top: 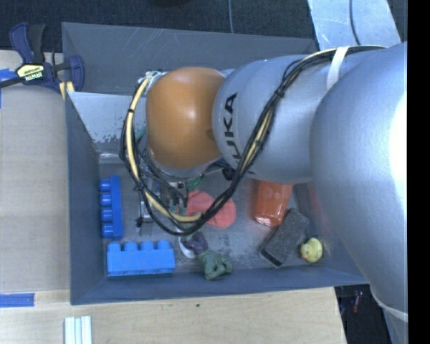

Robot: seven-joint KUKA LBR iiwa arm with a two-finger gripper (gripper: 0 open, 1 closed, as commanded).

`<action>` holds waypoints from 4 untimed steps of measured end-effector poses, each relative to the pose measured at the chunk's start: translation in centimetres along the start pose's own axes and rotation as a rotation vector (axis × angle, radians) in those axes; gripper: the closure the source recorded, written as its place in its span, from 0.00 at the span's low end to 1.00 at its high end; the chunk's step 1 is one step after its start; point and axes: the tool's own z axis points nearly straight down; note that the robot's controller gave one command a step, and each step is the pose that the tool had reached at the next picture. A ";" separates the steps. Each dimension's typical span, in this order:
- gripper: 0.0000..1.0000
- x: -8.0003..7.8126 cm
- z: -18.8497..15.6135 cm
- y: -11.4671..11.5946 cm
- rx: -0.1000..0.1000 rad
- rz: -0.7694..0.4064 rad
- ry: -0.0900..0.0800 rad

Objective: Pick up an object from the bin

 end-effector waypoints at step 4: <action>0.00 1.4 -1.2 -9.8 -0.004 0.155 -0.009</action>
Offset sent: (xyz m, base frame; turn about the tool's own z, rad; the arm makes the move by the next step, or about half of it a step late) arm 0.0153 -0.0520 0.0113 0.0868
